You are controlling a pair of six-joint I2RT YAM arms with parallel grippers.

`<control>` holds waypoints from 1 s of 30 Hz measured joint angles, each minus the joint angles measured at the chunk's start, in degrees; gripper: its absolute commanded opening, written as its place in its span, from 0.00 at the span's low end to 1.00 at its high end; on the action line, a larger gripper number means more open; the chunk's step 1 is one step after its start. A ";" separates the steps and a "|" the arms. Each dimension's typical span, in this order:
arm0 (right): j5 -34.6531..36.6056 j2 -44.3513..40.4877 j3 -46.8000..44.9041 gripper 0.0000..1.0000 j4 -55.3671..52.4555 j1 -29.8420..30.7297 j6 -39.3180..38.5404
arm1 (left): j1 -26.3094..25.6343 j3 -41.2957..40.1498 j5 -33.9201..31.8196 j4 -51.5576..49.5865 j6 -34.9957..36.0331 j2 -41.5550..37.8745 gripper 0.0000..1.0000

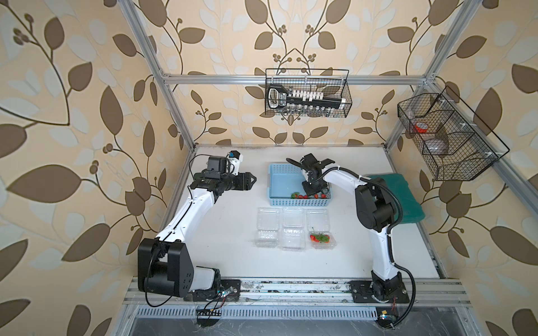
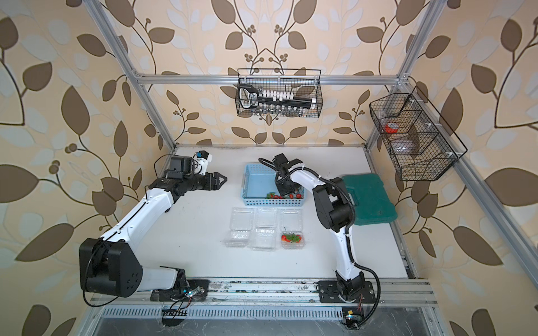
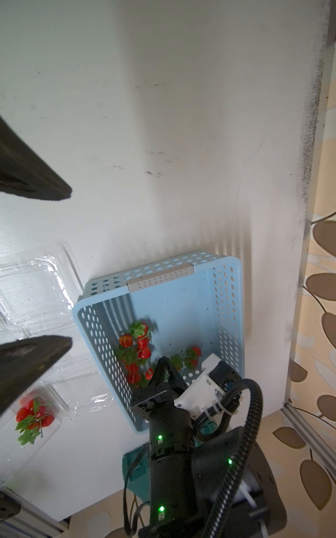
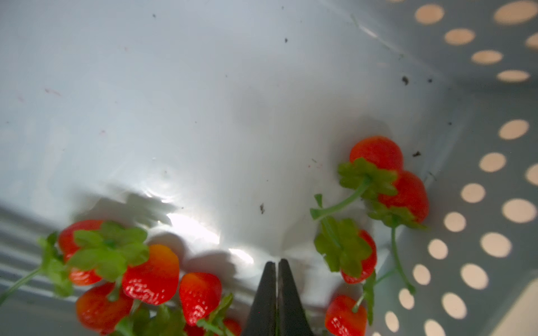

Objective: Pack strawberries into containers
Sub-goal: Pick up the strawberry from the basket, then place the strawberry in the packing box.

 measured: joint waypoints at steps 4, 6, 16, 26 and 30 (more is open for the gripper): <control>-0.09 -2.82 0.02 0.00 0.22 0.00 0.44 | 0.00 0.00 -0.02 0.00 0.00 0.00 0.75; -0.35 -4.76 0.02 0.00 0.37 0.00 0.61 | 0.00 0.00 0.00 0.00 0.00 0.00 0.75; -4.63 -17.14 -5.03 0.00 3.65 0.31 2.43 | 0.00 0.00 -0.02 0.00 0.00 0.00 0.75; -7.30 -42.53 -29.88 0.00 6.14 8.00 10.25 | 0.00 0.02 0.02 -0.04 0.00 0.00 0.75; -7.58 -52.98 -39.12 0.00 5.51 11.10 15.41 | 0.00 0.09 0.07 -0.04 -0.02 0.00 0.75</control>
